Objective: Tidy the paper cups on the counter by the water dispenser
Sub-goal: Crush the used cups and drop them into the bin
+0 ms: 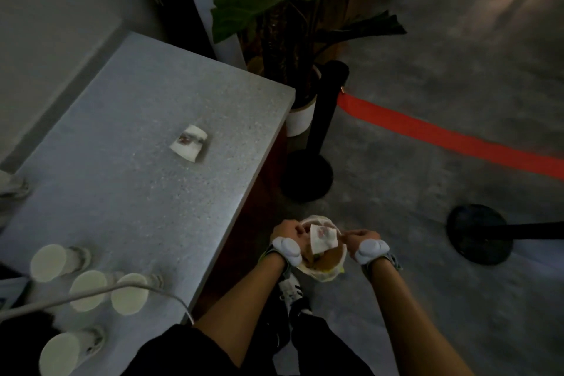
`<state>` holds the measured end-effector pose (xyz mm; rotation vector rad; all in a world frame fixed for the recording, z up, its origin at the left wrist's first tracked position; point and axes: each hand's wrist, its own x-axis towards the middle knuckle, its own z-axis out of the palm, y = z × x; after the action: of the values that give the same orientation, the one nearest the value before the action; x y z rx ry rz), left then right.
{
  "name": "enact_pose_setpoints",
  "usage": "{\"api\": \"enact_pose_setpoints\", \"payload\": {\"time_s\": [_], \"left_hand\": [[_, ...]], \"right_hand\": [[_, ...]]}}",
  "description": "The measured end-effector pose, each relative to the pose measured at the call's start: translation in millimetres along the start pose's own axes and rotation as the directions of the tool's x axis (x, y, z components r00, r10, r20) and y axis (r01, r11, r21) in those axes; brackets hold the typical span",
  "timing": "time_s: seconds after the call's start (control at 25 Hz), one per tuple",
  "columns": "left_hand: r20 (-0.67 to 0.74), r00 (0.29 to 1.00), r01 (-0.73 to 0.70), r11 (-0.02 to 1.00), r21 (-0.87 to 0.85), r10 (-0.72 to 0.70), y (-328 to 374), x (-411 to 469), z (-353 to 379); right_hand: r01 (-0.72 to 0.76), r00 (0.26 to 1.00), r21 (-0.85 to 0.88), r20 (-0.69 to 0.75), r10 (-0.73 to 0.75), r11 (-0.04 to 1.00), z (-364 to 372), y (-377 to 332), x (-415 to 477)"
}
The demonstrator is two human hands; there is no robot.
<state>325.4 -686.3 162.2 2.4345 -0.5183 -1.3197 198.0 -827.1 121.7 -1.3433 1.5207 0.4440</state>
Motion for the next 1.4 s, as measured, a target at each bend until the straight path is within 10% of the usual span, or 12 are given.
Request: {"api": "enact_pose_setpoints", "payload": {"time_s": [0.76,1.4], "left_hand": [[-0.27,0.955,-0.004,0.91,-0.415,-0.119,-31.4,1.5,-94.7],[-0.481,0.815,0.034,0.855,-0.518,-0.324,-118.0,37.4,-236.2]], "right_hand": [[0.31,0.951,-0.036,0.026,-0.309,0.95,40.8,-136.7,-24.1],[0.677,0.735,-0.26,0.291,-0.612,0.689,182.7,-319.0,-69.3]]}}
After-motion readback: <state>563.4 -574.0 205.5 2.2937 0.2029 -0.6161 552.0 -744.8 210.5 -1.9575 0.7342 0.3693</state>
